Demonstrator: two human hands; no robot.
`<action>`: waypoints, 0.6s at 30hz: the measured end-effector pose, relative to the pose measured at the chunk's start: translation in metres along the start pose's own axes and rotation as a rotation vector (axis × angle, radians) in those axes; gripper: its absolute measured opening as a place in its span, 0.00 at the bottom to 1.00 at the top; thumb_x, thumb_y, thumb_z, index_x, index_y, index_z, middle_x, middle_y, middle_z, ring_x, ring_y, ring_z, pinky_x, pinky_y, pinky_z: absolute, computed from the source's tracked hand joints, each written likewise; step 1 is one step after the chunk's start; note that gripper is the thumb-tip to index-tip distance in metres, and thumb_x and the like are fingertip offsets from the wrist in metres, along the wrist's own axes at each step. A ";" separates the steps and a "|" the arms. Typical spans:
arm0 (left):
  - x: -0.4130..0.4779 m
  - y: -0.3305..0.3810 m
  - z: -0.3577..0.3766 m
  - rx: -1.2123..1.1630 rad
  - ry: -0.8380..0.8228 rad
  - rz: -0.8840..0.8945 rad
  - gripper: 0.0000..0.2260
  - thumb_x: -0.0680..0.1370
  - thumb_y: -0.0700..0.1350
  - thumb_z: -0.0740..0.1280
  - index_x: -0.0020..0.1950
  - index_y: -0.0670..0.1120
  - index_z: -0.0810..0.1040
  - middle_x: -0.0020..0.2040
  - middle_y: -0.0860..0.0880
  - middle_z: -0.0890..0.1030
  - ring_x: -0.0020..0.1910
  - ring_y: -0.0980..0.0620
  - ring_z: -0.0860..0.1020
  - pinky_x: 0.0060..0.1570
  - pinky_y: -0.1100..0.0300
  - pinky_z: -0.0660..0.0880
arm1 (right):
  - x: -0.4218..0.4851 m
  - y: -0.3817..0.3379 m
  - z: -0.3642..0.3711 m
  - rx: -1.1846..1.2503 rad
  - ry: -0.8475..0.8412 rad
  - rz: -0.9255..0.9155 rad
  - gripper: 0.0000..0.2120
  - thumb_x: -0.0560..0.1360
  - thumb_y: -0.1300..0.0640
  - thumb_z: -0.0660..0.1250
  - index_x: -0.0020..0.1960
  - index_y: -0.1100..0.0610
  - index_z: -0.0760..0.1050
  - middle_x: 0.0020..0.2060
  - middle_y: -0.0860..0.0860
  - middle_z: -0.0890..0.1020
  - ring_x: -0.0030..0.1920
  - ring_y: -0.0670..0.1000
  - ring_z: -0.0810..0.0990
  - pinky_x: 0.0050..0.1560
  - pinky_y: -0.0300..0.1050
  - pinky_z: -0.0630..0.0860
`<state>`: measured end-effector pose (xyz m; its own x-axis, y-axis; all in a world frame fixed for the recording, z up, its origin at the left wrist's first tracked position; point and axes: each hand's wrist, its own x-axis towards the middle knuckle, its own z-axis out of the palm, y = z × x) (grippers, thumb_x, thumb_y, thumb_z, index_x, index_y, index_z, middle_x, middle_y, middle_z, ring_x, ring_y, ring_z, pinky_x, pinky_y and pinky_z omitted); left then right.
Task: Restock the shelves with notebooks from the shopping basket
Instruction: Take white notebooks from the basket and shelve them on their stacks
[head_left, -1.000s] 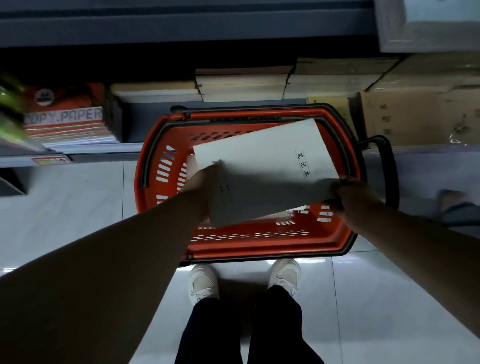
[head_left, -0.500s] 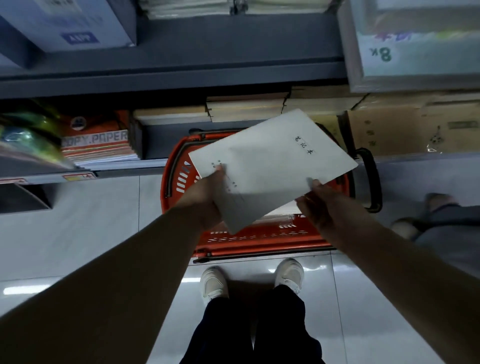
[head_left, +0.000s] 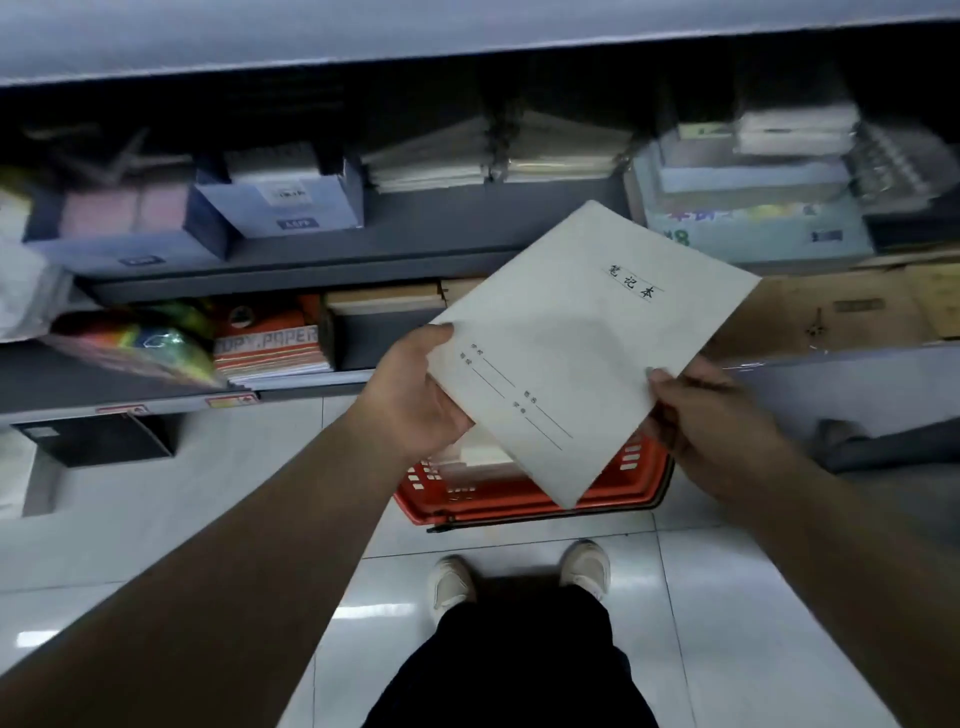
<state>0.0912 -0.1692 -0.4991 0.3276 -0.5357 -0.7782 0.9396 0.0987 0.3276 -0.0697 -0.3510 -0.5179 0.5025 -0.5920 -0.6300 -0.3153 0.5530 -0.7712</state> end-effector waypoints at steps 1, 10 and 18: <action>-0.009 0.006 0.005 0.021 -0.015 0.002 0.14 0.80 0.45 0.61 0.64 0.44 0.76 0.52 0.45 0.84 0.43 0.47 0.84 0.39 0.54 0.81 | -0.007 -0.006 -0.001 -0.003 0.008 0.008 0.08 0.80 0.63 0.63 0.49 0.54 0.79 0.40 0.48 0.82 0.36 0.45 0.79 0.27 0.35 0.74; -0.087 0.011 0.036 0.015 -0.209 0.043 0.13 0.83 0.46 0.58 0.62 0.44 0.77 0.56 0.43 0.83 0.50 0.46 0.84 0.42 0.53 0.81 | -0.071 -0.056 0.001 0.139 0.023 -0.096 0.10 0.81 0.61 0.61 0.53 0.52 0.80 0.47 0.49 0.86 0.46 0.48 0.85 0.43 0.46 0.83; -0.158 0.011 0.058 0.030 -0.267 0.052 0.17 0.76 0.41 0.63 0.66 0.42 0.75 0.60 0.42 0.81 0.57 0.46 0.82 0.52 0.52 0.80 | -0.126 -0.119 0.012 0.251 0.017 -0.171 0.12 0.83 0.58 0.57 0.51 0.52 0.79 0.46 0.47 0.86 0.45 0.47 0.85 0.38 0.42 0.81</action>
<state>0.0441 -0.1324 -0.3414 0.3338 -0.7332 -0.5924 0.9176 0.1089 0.3823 -0.0853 -0.3352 -0.3453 0.5168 -0.6977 -0.4961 -0.0175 0.5707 -0.8210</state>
